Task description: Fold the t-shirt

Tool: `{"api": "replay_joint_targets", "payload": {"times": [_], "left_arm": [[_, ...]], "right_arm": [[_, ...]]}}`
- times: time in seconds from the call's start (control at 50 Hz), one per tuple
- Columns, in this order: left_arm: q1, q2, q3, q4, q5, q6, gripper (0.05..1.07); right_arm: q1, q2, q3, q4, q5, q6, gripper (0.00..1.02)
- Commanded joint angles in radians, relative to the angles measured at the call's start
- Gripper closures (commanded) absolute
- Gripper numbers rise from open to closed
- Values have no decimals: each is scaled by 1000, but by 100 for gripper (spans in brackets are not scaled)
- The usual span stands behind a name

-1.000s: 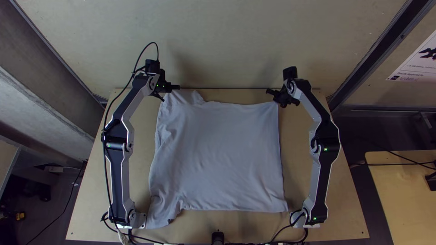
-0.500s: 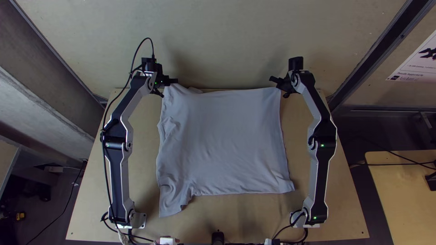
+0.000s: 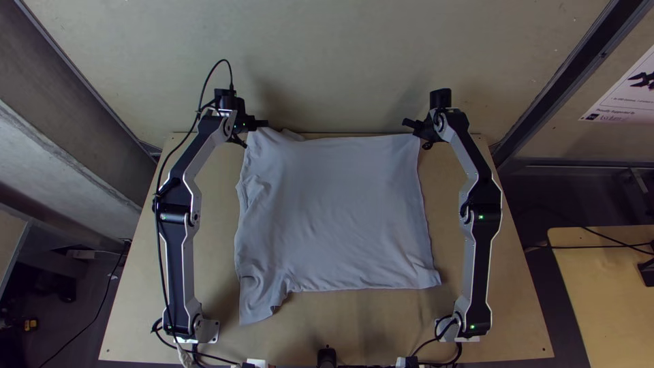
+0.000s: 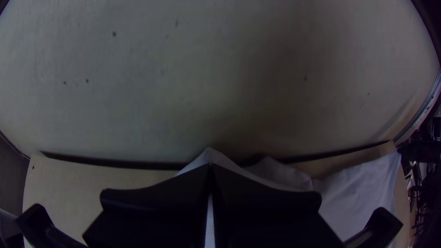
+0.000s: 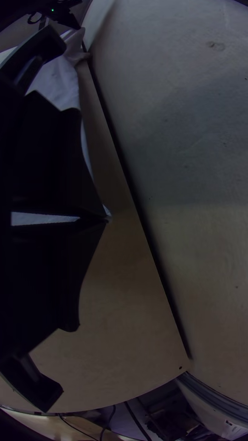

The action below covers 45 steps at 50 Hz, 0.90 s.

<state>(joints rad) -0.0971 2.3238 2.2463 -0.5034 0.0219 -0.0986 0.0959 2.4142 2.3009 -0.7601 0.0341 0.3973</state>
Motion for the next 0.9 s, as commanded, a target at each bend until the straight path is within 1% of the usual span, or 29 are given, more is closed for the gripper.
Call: {"api": "replay_joint_targets", "payload": {"times": [0.0,0.16,0.4,0.56,0.88], "left_arm": [[-3,28,12,-52,4,-21,104],[7,-3,-16,-99,3,-30,104],[19,-78,-106,-124,4,-30,104],[16,-147,-194,-121,10,-30,104],[4,-305,-361,-93,38,-39,104]], "right_arm": [[-5,28,22,8,13,-20,100],[-7,26,17,-2,18,-32,100],[-9,6,-8,-31,20,-58,100],[-12,-18,-32,-76,20,-84,100],[-12,-87,-103,-120,32,-101,100]]}}
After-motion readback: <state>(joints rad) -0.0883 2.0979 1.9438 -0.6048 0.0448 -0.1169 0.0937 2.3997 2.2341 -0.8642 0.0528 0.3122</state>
